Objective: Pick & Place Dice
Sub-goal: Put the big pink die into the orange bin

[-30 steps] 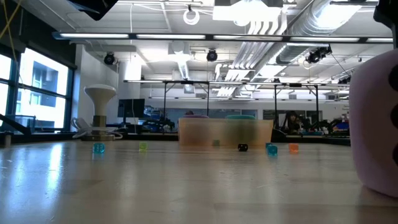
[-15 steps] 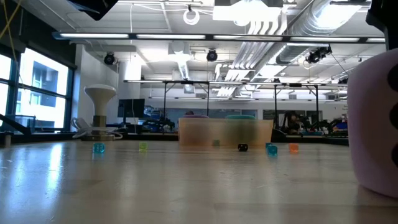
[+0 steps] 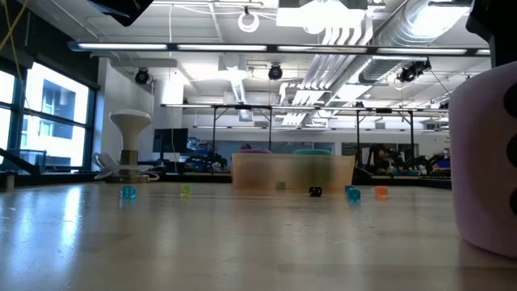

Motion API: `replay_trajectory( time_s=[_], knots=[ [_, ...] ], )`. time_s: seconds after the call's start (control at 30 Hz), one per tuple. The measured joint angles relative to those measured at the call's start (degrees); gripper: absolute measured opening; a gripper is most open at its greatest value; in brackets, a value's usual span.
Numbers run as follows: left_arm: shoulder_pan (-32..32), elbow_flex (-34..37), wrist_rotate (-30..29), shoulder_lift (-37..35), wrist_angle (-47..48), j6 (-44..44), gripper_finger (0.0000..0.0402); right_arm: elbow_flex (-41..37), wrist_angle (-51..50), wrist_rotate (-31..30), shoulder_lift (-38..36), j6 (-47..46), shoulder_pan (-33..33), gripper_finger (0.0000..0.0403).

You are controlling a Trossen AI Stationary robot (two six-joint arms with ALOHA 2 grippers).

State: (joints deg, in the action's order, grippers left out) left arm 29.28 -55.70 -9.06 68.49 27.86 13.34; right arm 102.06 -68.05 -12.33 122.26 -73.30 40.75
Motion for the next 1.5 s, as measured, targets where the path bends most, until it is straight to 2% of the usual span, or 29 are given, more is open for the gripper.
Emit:
replay_trajectory(
  time_s=[0.2, 0.3, 0.6, 0.77, 1.03, 1.33, 1.5],
  knots=[
    [0.0, 0.0, 0.0, 0.0, 0.0, 0.0, 0.0184, 0.0, -0.8, 0.4, -0.1, 1.7, -0.9, 0.04],
    [0.0, 0.0, 0.0, 0.0, 0.0, 0.0, 0.0184, 0.0, -2.1, -1.0, -0.1, -0.6, -1.2, 0.04],
    [0.0, 0.0, 0.0, 0.0, 0.0, 0.2, 0.0184, -0.1, -1.1, -2.8, -0.1, 2.3, -1.2, 0.04],
    [0.0, 0.0, 0.0, 0.0, 0.0, 0.2, 0.0184, -0.1, -0.7, -5.7, -0.1, 1.8, -1.2, 0.04],
    [0.0, 0.0, 0.0, 0.0, 0.0, 0.2, 0.0184, -0.1, -0.5, -7.0, -0.1, 1.5, -1.2, 0.04],
    [0.0, 0.0, 0.0, 0.0, 0.0, 0.2, 0.0184, -0.1, -0.2, -22.2, -0.1, -2.0, 0.7, 0.04],
    [0.0, 0.0, 0.0, 0.0, 0.0, 0.2, 0.0184, 0.0, -2.5, -32.9, -0.4, -6.2, 2.6, 0.04]
  ],
)
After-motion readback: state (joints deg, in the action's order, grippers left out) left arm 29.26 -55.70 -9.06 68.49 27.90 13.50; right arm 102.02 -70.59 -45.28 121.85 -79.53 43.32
